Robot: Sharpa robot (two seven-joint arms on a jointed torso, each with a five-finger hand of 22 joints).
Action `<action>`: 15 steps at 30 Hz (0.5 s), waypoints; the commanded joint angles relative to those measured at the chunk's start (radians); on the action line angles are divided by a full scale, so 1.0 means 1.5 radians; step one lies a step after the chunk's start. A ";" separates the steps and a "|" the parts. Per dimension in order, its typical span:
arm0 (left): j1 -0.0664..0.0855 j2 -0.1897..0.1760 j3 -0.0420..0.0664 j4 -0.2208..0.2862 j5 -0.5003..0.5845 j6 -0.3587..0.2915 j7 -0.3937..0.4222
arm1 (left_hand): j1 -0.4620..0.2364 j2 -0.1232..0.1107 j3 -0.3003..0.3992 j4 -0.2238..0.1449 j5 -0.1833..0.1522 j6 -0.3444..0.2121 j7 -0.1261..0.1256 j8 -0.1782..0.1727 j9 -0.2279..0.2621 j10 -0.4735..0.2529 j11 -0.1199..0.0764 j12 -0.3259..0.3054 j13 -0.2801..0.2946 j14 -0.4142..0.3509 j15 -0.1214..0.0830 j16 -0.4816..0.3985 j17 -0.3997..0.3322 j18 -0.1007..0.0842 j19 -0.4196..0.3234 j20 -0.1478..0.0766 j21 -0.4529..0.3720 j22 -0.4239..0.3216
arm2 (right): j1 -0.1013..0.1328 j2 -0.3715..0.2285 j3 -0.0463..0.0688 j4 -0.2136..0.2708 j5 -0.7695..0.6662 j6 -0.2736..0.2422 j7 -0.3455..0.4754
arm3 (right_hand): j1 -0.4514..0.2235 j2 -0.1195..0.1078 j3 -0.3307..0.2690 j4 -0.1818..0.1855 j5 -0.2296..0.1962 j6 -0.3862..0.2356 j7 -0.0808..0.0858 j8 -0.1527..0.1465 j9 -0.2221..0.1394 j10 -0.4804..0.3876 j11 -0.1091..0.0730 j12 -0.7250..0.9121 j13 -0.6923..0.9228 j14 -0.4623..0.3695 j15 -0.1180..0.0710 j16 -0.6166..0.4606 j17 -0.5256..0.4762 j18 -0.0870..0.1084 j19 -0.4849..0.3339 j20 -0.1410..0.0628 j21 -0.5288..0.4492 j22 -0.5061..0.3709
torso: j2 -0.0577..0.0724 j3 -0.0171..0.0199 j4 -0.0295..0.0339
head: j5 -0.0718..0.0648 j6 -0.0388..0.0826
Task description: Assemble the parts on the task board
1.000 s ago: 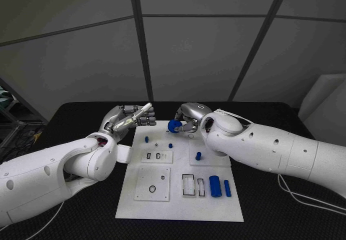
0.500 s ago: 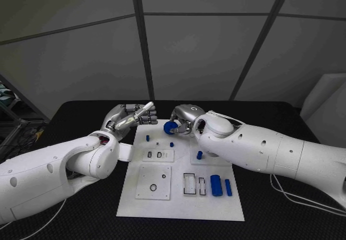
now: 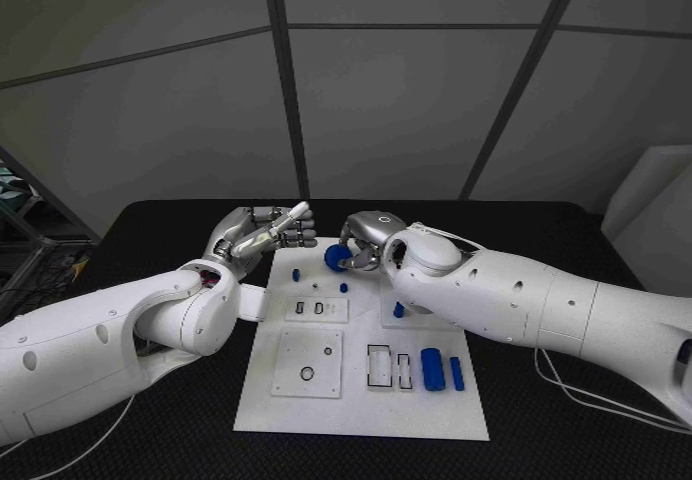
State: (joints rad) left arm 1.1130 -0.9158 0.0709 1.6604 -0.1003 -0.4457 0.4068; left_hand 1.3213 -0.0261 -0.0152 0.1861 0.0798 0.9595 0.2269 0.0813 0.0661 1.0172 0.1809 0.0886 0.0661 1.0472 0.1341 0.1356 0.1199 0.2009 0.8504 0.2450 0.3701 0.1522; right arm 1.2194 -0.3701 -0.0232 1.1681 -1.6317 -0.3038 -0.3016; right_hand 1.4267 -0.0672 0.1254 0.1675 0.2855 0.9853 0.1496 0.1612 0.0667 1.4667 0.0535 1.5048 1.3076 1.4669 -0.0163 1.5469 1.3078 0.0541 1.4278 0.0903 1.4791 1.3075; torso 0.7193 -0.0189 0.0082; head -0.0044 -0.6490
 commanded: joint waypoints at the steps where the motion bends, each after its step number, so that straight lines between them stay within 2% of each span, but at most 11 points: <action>1: 0.001 0.000 0.001 0.001 -0.004 0.007 0.004 | -0.002 0.003 -0.004 0.000 -0.003 0.001 0.004 -0.002 0.000 -0.001 0.001 -0.004 0.000 0.000 0.004 -0.004 0.001 -0.013 0.001 0.002 -0.001 -0.001 | 0.000 0.003 0.000 -0.007 -0.006 0.008 0.006 | -0.011 -0.006 0.004 0.002 0.000 -0.017 0.003 -0.012 -0.001 0.033 0.009 -0.004 0.117 0.060 0.008 0.002 0.129 -0.005 -0.001 0.008 0.000 0.027 | 0.000 -0.0001 -0.0002 | 0.000 -0.001; 7: 0.001 0.000 0.001 0.000 -0.004 0.006 0.004 | -0.002 0.003 -0.004 0.000 -0.003 0.001 0.004 -0.003 0.000 -0.001 0.002 -0.005 0.000 0.000 0.004 -0.005 0.001 -0.013 0.000 0.002 -0.001 -0.001 | 0.000 0.008 0.000 -0.014 0.000 0.027 0.015 | -0.034 -0.018 -0.001 0.010 -0.005 -0.031 0.007 -0.026 0.000 0.030 0.014 -0.009 0.113 0.059 0.012 0.002 0.128 -0.004 -0.002 0.014 -0.001 0.025 | 0.000 0.0002 -0.0005 | 0.000 -0.001; 15: 0.001 0.000 0.001 0.000 -0.004 0.006 0.004 | -0.002 0.003 -0.004 0.000 -0.003 0.001 0.004 -0.003 0.000 -0.001 0.002 -0.005 0.000 0.000 0.004 -0.005 0.001 -0.013 0.000 0.002 -0.001 -0.001 | 0.000 0.010 -0.001 -0.019 0.009 0.044 0.019 | -0.096 -0.025 -0.015 0.052 -0.007 -0.040 0.010 -0.043 0.002 0.027 0.018 -0.011 0.111 0.060 0.016 0.002 0.130 -0.004 -0.004 0.019 -0.002 0.025 | 0.000 0.0003 -0.0007 | 0.001 -0.003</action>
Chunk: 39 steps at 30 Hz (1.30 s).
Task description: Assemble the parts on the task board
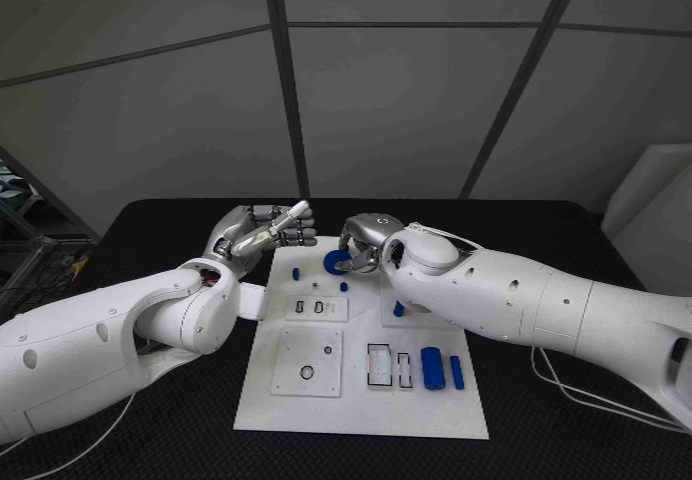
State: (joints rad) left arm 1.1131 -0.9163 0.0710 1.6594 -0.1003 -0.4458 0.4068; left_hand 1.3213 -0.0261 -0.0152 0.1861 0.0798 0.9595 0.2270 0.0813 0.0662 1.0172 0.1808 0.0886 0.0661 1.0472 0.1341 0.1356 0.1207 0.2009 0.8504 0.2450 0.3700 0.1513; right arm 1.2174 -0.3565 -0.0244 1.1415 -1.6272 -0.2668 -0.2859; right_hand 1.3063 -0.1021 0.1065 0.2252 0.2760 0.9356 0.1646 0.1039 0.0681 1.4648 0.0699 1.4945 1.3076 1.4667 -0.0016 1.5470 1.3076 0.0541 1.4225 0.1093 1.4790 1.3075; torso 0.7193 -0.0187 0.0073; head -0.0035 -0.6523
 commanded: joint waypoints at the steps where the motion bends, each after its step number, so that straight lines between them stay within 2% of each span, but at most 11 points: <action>1: 0.001 0.000 0.001 0.000 -0.004 0.006 0.004 | -0.002 0.003 -0.004 0.000 -0.003 0.001 0.004 -0.003 0.000 -0.001 0.002 -0.005 0.000 0.000 0.004 -0.005 0.001 -0.013 0.000 0.002 -0.001 -0.001 | 0.002 0.002 0.000 -0.002 0.008 0.019 0.009 | -0.024 -0.002 -0.003 0.022 -0.002 -0.008 0.000 -0.007 0.001 0.028 0.007 -0.004 0.111 0.060 0.007 0.002 0.130 -0.004 0.000 0.006 -0.002 0.025 | 0.000 0.0002 -0.0003 | 0.000 0.000; 4: 0.001 0.000 0.001 0.000 -0.004 0.006 0.003 | -0.002 0.003 -0.004 0.000 -0.003 0.001 0.004 -0.003 0.000 -0.001 0.002 -0.005 0.000 0.000 0.004 -0.005 0.001 -0.013 0.000 0.002 -0.001 -0.001 | 0.002 0.002 0.000 -0.003 0.013 0.021 0.009 | -0.060 0.001 -0.012 0.043 0.012 -0.014 0.002 -0.015 0.001 0.028 0.009 -0.005 0.111 0.060 0.008 0.003 0.131 -0.004 0.000 0.008 -0.002 0.026 | 0.000 0.0003 -0.0005 | 0.000 0.000; 6: 0.001 0.000 0.001 0.000 -0.004 0.006 0.003 | -0.002 0.003 -0.004 0.000 -0.003 0.001 0.004 -0.003 0.000 -0.001 0.002 -0.005 0.000 -0.001 0.004 -0.005 0.001 -0.013 0.000 0.002 -0.001 -0.001 | 0.002 0.002 0.000 -0.004 0.017 0.025 0.009 | -0.093 0.010 -0.029 0.042 0.057 -0.016 0.003 -0.020 0.001 0.028 0.010 -0.005 0.112 0.060 0.009 0.003 0.132 -0.004 0.000 0.008 -0.002 0.026 | 0.000 0.0003 -0.0002 | 0.000 0.001; 8: 0.001 0.001 0.001 -0.001 -0.004 0.006 0.003 | -0.002 0.003 -0.004 0.000 -0.003 0.001 0.005 -0.003 0.000 -0.001 0.002 -0.005 0.000 -0.001 0.004 -0.005 0.001 -0.013 0.000 0.002 -0.001 -0.001 | 0.002 0.002 0.000 -0.005 0.022 0.031 0.009 | -0.110 0.017 -0.042 0.044 0.078 -0.012 0.004 -0.021 0.002 0.029 0.010 -0.003 0.114 0.060 0.010 0.004 0.134 -0.004 0.001 0.009 -0.001 0.028 | 0.000 0.0003 0.0000 | 0.000 0.001; 19: 0.001 -0.001 0.001 -0.001 -0.004 0.006 0.002 | -0.003 0.004 -0.005 0.000 -0.003 0.000 0.005 -0.003 0.000 -0.002 0.002 -0.006 0.000 -0.001 0.004 -0.006 0.001 -0.013 0.000 0.002 -0.001 -0.001 | 0.002 -0.007 0.000 -0.004 0.043 0.050 0.000 | -0.131 0.033 -0.063 0.044 0.082 -0.006 0.003 -0.021 0.003 0.032 0.010 0.000 0.118 0.061 0.010 0.005 0.138 -0.004 0.003 0.010 0.000 0.031 | -0.001 0.0005 -0.0019 | -0.001 0.002; 24: 0.001 -0.002 0.001 -0.002 -0.004 0.005 0.002 | -0.003 0.004 -0.005 0.000 -0.003 0.000 0.005 -0.003 0.000 -0.002 0.002 -0.006 0.000 -0.001 0.004 -0.006 0.001 -0.013 0.000 0.002 -0.001 -0.001 | 0.001 -0.028 0.000 0.014 0.045 -0.003 0.004 | -0.125 0.039 -0.072 0.041 0.103 0.003 0.002 -0.019 0.005 0.036 0.009 0.005 0.124 0.062 0.009 0.006 0.142 -0.006 0.007 0.009 0.003 0.037 | -0.001 0.0018 -0.0025 | 0.000 0.004; 27: 0.001 -0.004 0.001 -0.002 -0.004 0.005 0.002 | -0.003 0.004 -0.005 0.000 -0.003 0.000 0.005 -0.003 0.000 -0.002 0.002 -0.006 0.000 -0.001 0.004 -0.006 0.001 -0.013 0.000 0.002 -0.001 -0.001 | 0.001 -0.046 0.000 0.030 0.052 -0.054 0.018 | -0.116 0.040 -0.075 0.039 0.111 0.007 0.001 -0.019 0.005 0.038 0.008 0.007 0.126 0.062 0.009 0.007 0.143 -0.006 0.008 0.009 0.004 0.040 | -0.002 0.0022 -0.0038 | 0.000 0.006; 29: 0.001 -0.004 0.001 -0.003 -0.004 0.005 0.002 | -0.003 0.004 -0.005 0.000 -0.003 0.000 0.005 -0.003 0.000 -0.002 0.002 -0.006 0.000 -0.001 0.004 -0.006 0.001 -0.013 0.000 0.002 -0.001 -0.001 | 0.001 -0.063 0.000 0.044 0.068 -0.096 0.041 | -0.104 0.039 -0.077 0.037 0.120 0.008 0.001 -0.019 0.005 0.037 0.008 0.006 0.125 0.062 0.008 0.006 0.141 -0.006 0.007 0.008 0.003 0.038 | -0.002 0.0015 -0.0030 | -0.001 0.007; 32: 0.001 -0.005 0.001 -0.005 -0.004 0.005 0.002 | -0.003 0.004 -0.005 0.000 -0.003 0.000 0.005 -0.003 0.000 -0.002 0.002 -0.006 0.000 -0.001 0.004 -0.006 0.001 -0.013 0.000 0.002 -0.001 -0.001 | 0.001 -0.094 0.000 0.065 0.110 -0.140 0.088 | -0.084 0.040 -0.078 0.033 0.127 0.006 0.001 -0.022 0.004 0.034 0.008 0.002 0.121 0.060 0.008 0.004 0.134 -0.004 0.003 0.008 0.000 0.032 | -0.003 0.0030 -0.0056 | 0.000 0.010; 35: 0.001 -0.006 0.001 -0.006 -0.004 0.004 0.003 | -0.003 0.004 -0.005 0.000 -0.003 0.000 0.005 -0.003 0.000 -0.002 0.002 -0.006 0.000 -0.001 0.004 -0.006 0.001 -0.013 0.000 0.002 -0.001 -0.001 | 0.001 -0.138 0.000 0.093 0.177 -0.151 0.131 | -0.072 0.031 -0.085 0.030 0.128 0.009 0.001 -0.022 0.004 0.032 0.008 -0.001 0.118 0.060 0.008 0.003 0.130 -0.003 -0.001 0.008 -0.002 0.026 | -0.004 0.0035 -0.0064 | 0.001 0.012; 39: 0.001 -0.007 0.000 -0.007 -0.004 0.004 0.003 | -0.003 0.004 -0.005 0.001 -0.003 0.000 0.006 -0.004 0.000 -0.003 0.003 -0.007 0.000 -0.002 0.005 -0.007 0.001 -0.013 -0.001 0.002 -0.002 -0.001 | 0.002 -0.196 0.002 0.122 0.249 -0.124 0.163 | -0.049 0.024 -0.091 0.022 0.115 0.019 -0.002 -0.018 0.006 0.030 0.005 -0.005 0.115 0.058 0.006 0.001 0.126 -0.002 -0.005 0.006 -0.005 0.022 | -0.006 0.0043 -0.0110 | -0.002 0.013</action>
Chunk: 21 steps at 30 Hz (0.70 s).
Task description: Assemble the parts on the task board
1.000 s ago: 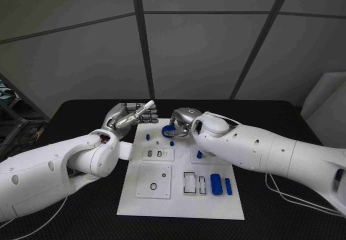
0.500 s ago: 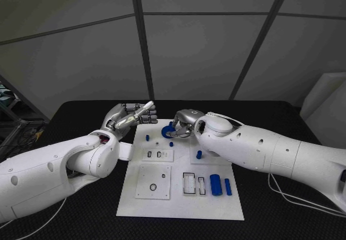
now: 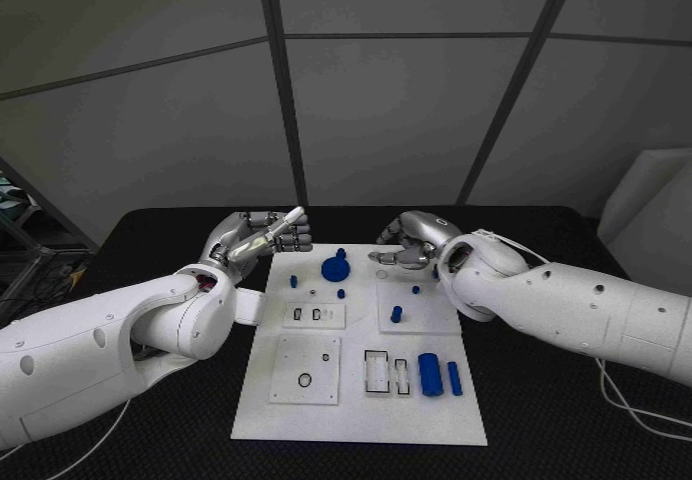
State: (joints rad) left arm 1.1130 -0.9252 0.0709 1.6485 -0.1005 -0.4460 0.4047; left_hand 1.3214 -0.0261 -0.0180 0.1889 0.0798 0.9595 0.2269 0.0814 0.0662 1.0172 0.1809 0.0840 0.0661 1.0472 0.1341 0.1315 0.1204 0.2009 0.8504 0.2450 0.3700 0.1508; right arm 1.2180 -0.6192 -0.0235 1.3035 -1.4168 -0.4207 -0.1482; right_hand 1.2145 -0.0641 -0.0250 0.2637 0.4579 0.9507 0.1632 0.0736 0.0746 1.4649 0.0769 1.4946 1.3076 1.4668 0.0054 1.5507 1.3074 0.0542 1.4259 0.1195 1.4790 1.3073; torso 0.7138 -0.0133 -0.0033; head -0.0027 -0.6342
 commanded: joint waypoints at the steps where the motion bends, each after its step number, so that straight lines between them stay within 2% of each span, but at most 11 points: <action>1: 0.001 -0.001 0.001 0.000 -0.004 0.004 0.004 | -0.003 0.004 -0.003 -0.001 -0.003 0.000 0.006 -0.004 0.000 -0.003 0.003 -0.003 0.000 -0.002 0.005 -0.005 0.001 -0.013 -0.001 0.002 -0.002 -0.001 | 0.002 -0.039 0.001 0.019 0.128 -0.007 0.080 | 0.028 -0.002 -0.003 -0.012 -0.011 0.015 -0.003 0.004 0.002 0.028 -0.001 -0.007 0.113 0.058 0.000 -0.002 0.123 -0.002 -0.009 -0.002 -0.006 0.019 | -0.002 0.0009 -0.0052 | -0.003 0.001; 3: 0.001 -0.001 0.000 -0.001 -0.004 0.005 0.003 | -0.003 0.004 -0.003 -0.001 -0.003 0.000 0.006 -0.004 0.000 -0.003 0.003 -0.003 0.000 -0.002 0.005 -0.005 0.001 -0.013 -0.001 0.002 -0.002 -0.001 | 0.002 -0.066 0.002 0.023 0.152 0.021 0.101 | 0.065 -0.003 0.001 -0.034 -0.024 0.025 -0.006 0.007 0.004 0.027 -0.004 -0.009 0.111 0.057 -0.003 -0.004 0.120 -0.001 -0.011 -0.004 -0.008 0.016 | -0.003 0.0014 -0.0082 | -0.004 0.001; 4: 0.001 0.000 0.000 -0.001 -0.004 0.006 0.003 | -0.003 0.004 -0.004 -0.001 -0.003 0.000 0.006 -0.004 0.000 -0.003 0.003 -0.003 0.000 -0.002 0.005 -0.005 0.001 -0.013 -0.001 0.002 -0.002 -0.001 | 0.002 -0.080 0.002 0.022 0.165 0.038 0.117 | 0.095 -0.005 0.004 -0.052 -0.050 0.033 -0.008 0.009 0.004 0.026 -0.006 -0.010 0.110 0.057 -0.005 -0.004 0.119 -0.001 -0.012 -0.007 -0.009 0.015 | -0.004 0.0020 -0.0106 | -0.003 0.001; 6: 0.001 0.001 0.000 -0.001 -0.004 0.007 0.003 | -0.003 0.004 -0.004 -0.001 -0.003 0.000 0.006 -0.004 0.000 -0.003 0.003 -0.004 0.000 -0.002 0.005 -0.005 0.001 -0.013 -0.001 0.002 -0.002 -0.001 | 0.002 -0.098 0.002 0.018 0.182 0.055 0.137 | 0.123 -0.005 0.009 -0.069 -0.087 0.032 -0.013 0.006 0.003 0.026 -0.011 -0.011 0.110 0.057 -0.009 -0.004 0.119 -0.001 -0.012 -0.009 -0.009 0.015 | -0.003 0.0026 -0.0120 | -0.004 0.002; 8: 0.001 0.001 0.000 -0.002 -0.004 0.008 0.004 | -0.003 0.004 -0.004 -0.001 -0.003 0.000 0.006 -0.004 0.000 -0.003 0.003 -0.004 0.000 -0.002 0.005 -0.005 0.001 -0.013 -0.001 0.003 -0.002 -0.001 | 0.002 -0.112 0.002 0.012 0.192 0.063 0.153 | 0.145 -0.007 0.012 -0.084 -0.109 0.028 -0.017 0.002 0.001 0.026 -0.014 -0.011 0.110 0.057 -0.012 -0.004 0.119 -0.001 -0.012 -0.012 -0.010 0.015 | -0.003 0.0032 -0.0135 | -0.005 0.003; 9: 0.001 0.002 0.000 -0.002 -0.004 0.009 0.004 | -0.003 0.004 -0.004 -0.001 -0.003 0.000 0.006 -0.004 0.000 -0.003 0.003 -0.004 0.000 -0.002 0.005 -0.005 0.001 -0.013 -0.001 0.003 -0.002 -0.001 | 0.002 -0.118 0.002 0.009 0.191 0.066 0.158 | 0.151 -0.008 0.012 -0.089 -0.112 0.025 -0.018 0.000 0.000 0.026 -0.015 -0.011 0.110 0.057 -0.013 -0.004 0.119 -0.001 -0.012 -0.013 -0.010 0.014 | -0.003 0.0038 -0.0143 | -0.004 0.003; 11: 0.001 0.002 0.000 -0.003 -0.004 0.009 0.004 | -0.003 0.004 -0.004 -0.001 -0.003 0.000 0.006 -0.004 0.000 -0.003 0.003 -0.004 0.000 -0.002 0.005 -0.005 0.001 -0.013 -0.001 0.003 -0.002 -0.001 | 0.002 -0.125 0.002 0.006 0.185 0.068 0.163 | 0.158 -0.009 0.012 -0.095 -0.115 0.020 -0.019 -0.004 -0.001 0.026 -0.016 -0.012 0.110 0.057 -0.014 -0.004 0.119 0.000 -0.013 -0.014 -0.010 0.014 | -0.004 0.0043 -0.0133 | -0.006 0.003; 12: 0.001 0.002 0.000 -0.004 -0.004 0.010 0.004 | -0.003 0.004 -0.004 -0.001 -0.003 0.000 0.006 -0.004 0.000 -0.003 0.003 -0.004 0.000 -0.002 0.005 -0.005 0.001 -0.013 -0.001 0.003 -0.002 -0.001 | 0.002 -0.129 0.001 0.002 0.178 0.069 0.165 | 0.160 -0.010 0.011 -0.098 -0.115 0.015 -0.017 -0.006 -0.003 0.025 -0.015 -0.013 0.108 0.057 -0.014 -0.005 0.117 0.000 -0.013 -0.015 -0.011 0.013 | -0.004 0.0043 -0.0118 | -0.008 0.002; 15: 0.001 0.003 0.000 -0.005 -0.004 0.010 0.004 | -0.003 0.004 -0.004 -0.001 -0.003 0.000 0.006 -0.004 0.000 -0.003 0.003 -0.004 0.000 -0.002 0.005 -0.005 0.001 -0.013 -0.001 0.003 -0.002 -0.001 | 0.002 -0.131 0.001 -0.004 0.168 0.070 0.166 | 0.163 -0.011 0.009 -0.101 -0.115 0.003 -0.012 -0.009 -0.005 0.023 -0.011 -0.016 0.106 0.056 -0.011 -0.005 0.116 0.000 -0.015 -0.014 -0.012 0.011 | -0.004 0.0045 -0.0108 | -0.011 0.001; 18: 0.000 0.004 0.000 -0.007 -0.004 0.010 0.004 | -0.003 0.004 -0.004 -0.001 -0.003 0.000 0.005 -0.005 0.000 -0.003 0.003 -0.004 0.000 -0.002 0.005 -0.005 0.001 -0.013 -0.002 0.003 -0.002 -0.001 | 0.001 -0.129 0.001 -0.017 0.153 0.072 0.166 | 0.164 -0.012 0.005 -0.105 -0.113 -0.014 -0.004 -0.009 -0.006 0.020 -0.005 -0.020 0.103 0.056 -0.006 -0.006 0.115 0.000 -0.016 -0.010 -0.013 0.009 | -0.003 0.0030 -0.0099 | -0.013 0.001; 21: 0.000 0.004 0.000 -0.009 -0.004 0.011 0.004 | -0.003 0.004 -0.004 -0.001 -0.003 0.000 0.005 -0.005 0.000 -0.003 0.003 -0.004 0.000 -0.002 0.005 -0.005 0.001 -0.013 -0.002 0.003 -0.002 -0.001 | 0.000 -0.125 0.001 -0.028 0.147 0.076 0.165 | 0.165 -0.013 0.004 -0.106 -0.112 -0.020 -0.002 -0.009 -0.006 0.019 -0.002 -0.021 0.101 0.056 -0.003 -0.006 0.115 0.000 -0.017 -0.008 -0.014 0.008 | -0.003 0.0020 -0.0102 | -0.013 0.000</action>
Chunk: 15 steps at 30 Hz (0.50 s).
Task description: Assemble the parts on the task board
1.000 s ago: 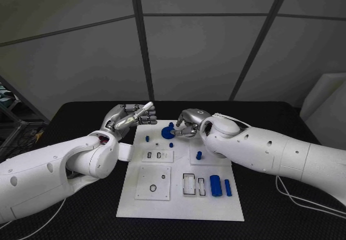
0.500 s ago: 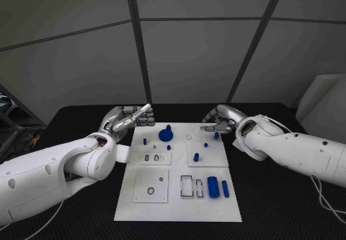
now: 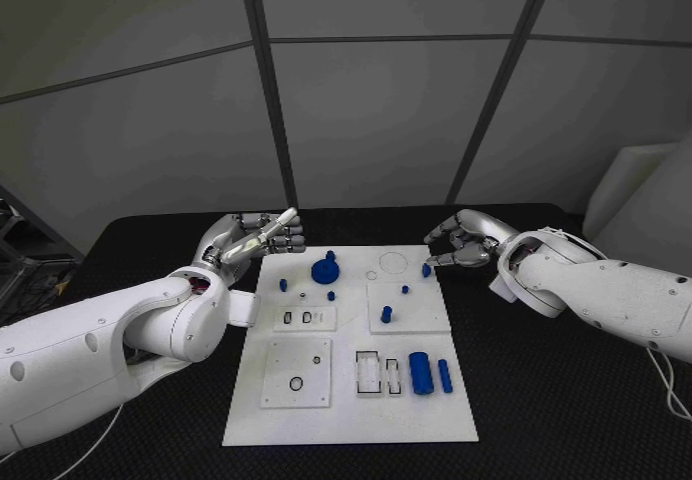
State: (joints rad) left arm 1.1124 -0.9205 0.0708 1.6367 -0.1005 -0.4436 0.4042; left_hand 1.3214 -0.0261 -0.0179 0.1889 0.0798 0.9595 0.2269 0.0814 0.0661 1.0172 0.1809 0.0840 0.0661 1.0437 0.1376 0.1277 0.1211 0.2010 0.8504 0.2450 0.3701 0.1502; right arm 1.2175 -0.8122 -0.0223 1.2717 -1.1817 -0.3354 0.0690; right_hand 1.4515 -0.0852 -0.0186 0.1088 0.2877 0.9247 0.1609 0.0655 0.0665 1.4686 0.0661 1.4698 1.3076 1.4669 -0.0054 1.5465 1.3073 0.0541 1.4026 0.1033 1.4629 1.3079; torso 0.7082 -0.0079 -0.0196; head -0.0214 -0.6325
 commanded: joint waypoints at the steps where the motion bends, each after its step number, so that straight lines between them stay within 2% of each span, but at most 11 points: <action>1: 0.001 0.001 0.001 -0.001 -0.004 0.009 0.004 | -0.003 0.005 -0.004 -0.001 -0.003 0.000 0.005 -0.005 0.000 -0.003 0.003 -0.004 0.000 0.000 0.003 -0.003 0.001 -0.013 -0.002 0.003 -0.002 -0.001 | 0.000 0.004 0.000 -0.008 -0.011 0.020 0.020 | 0.007 0.001 -0.001 -0.003 0.002 -0.004 0.000 -0.003 -0.001 0.016 0.005 -0.005 0.101 0.056 0.004 -0.003 0.115 0.001 -0.002 0.003 -0.004 0.007 | 0.000 -0.0017 0.0009 | -0.001 -0.001; 5: 0.001 0.001 0.001 -0.002 -0.004 0.009 0.004 | -0.003 0.005 -0.004 -0.001 -0.003 0.000 0.005 -0.005 0.000 -0.003 0.003 -0.004 0.000 0.000 0.003 -0.003 0.001 -0.013 -0.002 0.003 -0.002 -0.001 | -0.003 0.008 0.000 -0.017 -0.014 0.028 0.018 | 0.007 0.001 -0.001 -0.003 0.002 -0.005 0.000 -0.003 -0.001 0.016 0.005 -0.005 0.101 0.056 0.004 -0.003 0.115 0.001 -0.002 0.004 -0.004 0.007 | 0.000 -0.0029 0.0009 | -0.002 -0.002; 9: 0.000 0.001 0.001 -0.003 -0.004 0.009 0.004 | -0.003 0.005 -0.004 -0.001 -0.003 0.000 0.005 -0.005 0.000 -0.003 0.003 -0.004 0.000 0.000 0.003 -0.003 0.001 -0.013 -0.002 0.003 -0.002 -0.001 | -0.008 0.012 0.000 -0.023 -0.015 0.037 0.017 | 0.006 0.002 -0.002 -0.003 0.004 -0.005 0.001 -0.002 0.000 0.017 0.007 -0.005 0.102 0.056 0.006 -0.003 0.115 0.001 -0.002 0.005 -0.004 0.006 | 0.000 -0.0027 -0.0005 | 0.000 -0.004; 15: 0.000 0.001 0.001 -0.004 -0.004 0.009 0.004 | -0.003 0.005 -0.004 -0.001 -0.003 0.000 0.005 -0.005 0.000 -0.003 0.003 -0.004 0.000 0.000 0.003 -0.003 0.001 -0.013 -0.002 0.003 -0.002 -0.001 | -0.014 0.020 0.000 -0.033 -0.016 0.045 0.013 | 0.004 0.005 -0.004 -0.002 0.007 0.003 0.003 0.003 0.002 0.017 0.008 -0.004 0.103 0.056 0.007 -0.003 0.117 0.001 -0.001 0.007 -0.004 0.007 | 0.000 -0.0030 0.0004 | -0.001 -0.005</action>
State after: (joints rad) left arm 1.1119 -0.9201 0.0708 1.6301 -0.1005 -0.4423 0.4042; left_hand 1.3214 -0.0261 -0.0179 0.1889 0.0798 0.9595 0.2269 0.0813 0.0662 1.0172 0.1809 0.0840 0.0661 1.0436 0.1376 0.1277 0.1210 0.2010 0.8504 0.2450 0.3701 0.1503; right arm 1.1955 -0.7844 -0.0224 1.2249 -1.1973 -0.2924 0.0835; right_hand 1.4519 -0.0848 -0.0214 0.1060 0.2927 0.9246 0.1607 0.0656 0.0688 1.4648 0.0699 1.4655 1.3076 1.4631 -0.0016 1.5467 1.3081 0.0542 1.3989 0.1070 1.4629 1.3077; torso 0.7086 -0.0120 -0.0188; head -0.0223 -0.6396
